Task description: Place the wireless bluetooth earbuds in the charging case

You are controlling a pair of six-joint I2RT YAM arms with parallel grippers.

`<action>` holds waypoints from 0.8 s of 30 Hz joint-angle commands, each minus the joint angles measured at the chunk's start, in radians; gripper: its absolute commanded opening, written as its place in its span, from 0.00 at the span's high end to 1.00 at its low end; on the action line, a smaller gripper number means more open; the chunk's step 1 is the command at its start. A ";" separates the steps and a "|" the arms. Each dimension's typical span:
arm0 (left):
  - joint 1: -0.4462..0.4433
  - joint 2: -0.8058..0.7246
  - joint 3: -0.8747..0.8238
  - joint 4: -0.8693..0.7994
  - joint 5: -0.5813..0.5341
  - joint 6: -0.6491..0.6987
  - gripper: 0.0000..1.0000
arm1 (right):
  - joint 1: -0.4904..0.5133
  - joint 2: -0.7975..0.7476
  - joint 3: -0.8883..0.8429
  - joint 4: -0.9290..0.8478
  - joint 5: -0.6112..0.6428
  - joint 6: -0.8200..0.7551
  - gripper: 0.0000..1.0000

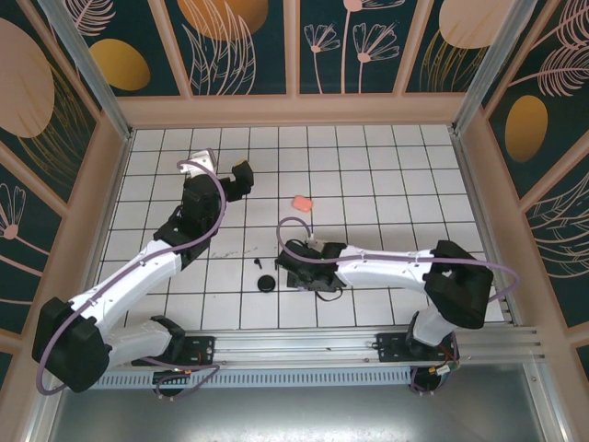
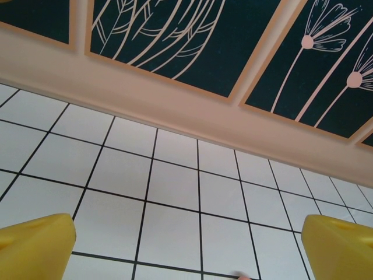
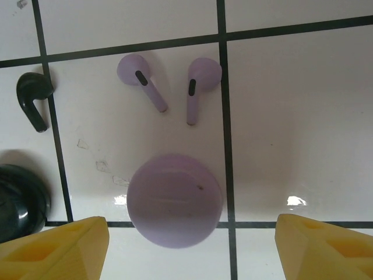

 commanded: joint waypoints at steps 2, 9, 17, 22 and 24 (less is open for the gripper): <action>0.006 -0.005 0.004 0.011 -0.031 0.020 0.01 | 0.008 0.048 0.043 -0.026 0.011 0.033 0.25; 0.011 0.022 0.033 -0.028 -0.006 0.045 0.01 | 0.007 0.130 0.097 -0.028 0.004 0.018 0.27; 0.010 0.012 0.017 -0.021 0.007 0.050 0.01 | 0.004 0.163 0.096 -0.024 0.001 0.020 0.33; 0.012 0.015 0.013 -0.014 0.029 0.045 0.01 | 0.003 0.170 0.085 -0.013 -0.002 0.022 0.35; 0.011 0.016 0.014 -0.014 0.037 0.036 0.01 | 0.001 0.174 0.079 -0.007 -0.002 0.020 0.38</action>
